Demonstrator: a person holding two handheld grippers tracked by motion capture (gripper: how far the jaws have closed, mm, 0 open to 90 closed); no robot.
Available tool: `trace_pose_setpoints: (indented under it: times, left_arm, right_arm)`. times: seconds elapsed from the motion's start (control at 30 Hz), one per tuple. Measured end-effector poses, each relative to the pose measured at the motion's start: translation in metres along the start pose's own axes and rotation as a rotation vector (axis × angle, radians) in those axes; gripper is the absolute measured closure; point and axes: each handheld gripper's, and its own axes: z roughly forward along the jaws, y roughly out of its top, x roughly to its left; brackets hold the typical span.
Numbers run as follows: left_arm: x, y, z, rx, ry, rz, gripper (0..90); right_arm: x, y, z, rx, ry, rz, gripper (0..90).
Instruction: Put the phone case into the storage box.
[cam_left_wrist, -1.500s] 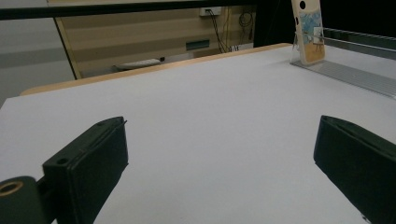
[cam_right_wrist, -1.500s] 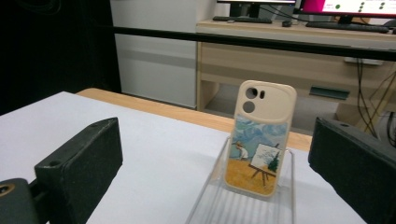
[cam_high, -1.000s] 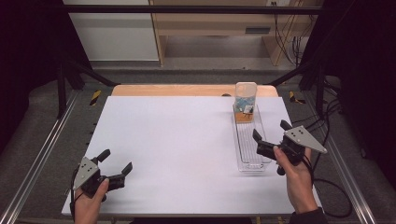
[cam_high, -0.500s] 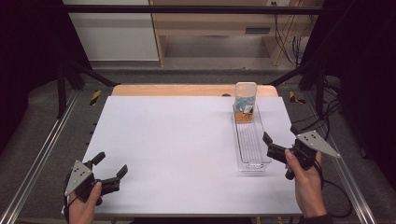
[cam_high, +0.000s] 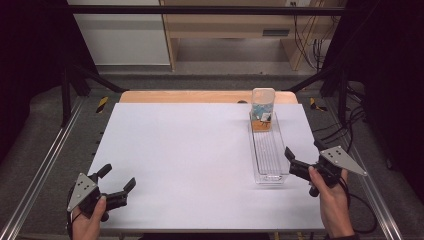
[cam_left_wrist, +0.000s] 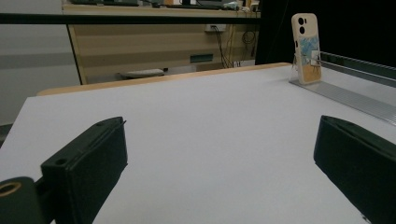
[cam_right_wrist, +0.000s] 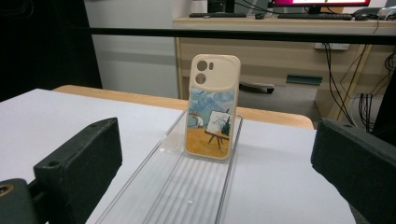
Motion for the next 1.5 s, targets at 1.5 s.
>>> trace_pose_setpoints:
  times: [1.5]
  left_arm:
    - [-0.002, 0.0, -0.004, -0.006, -0.015, 0.005, 2.3]
  right_arm:
    - [-0.007, -0.053, -0.011, -0.021, 0.0, 0.031, 5.3]
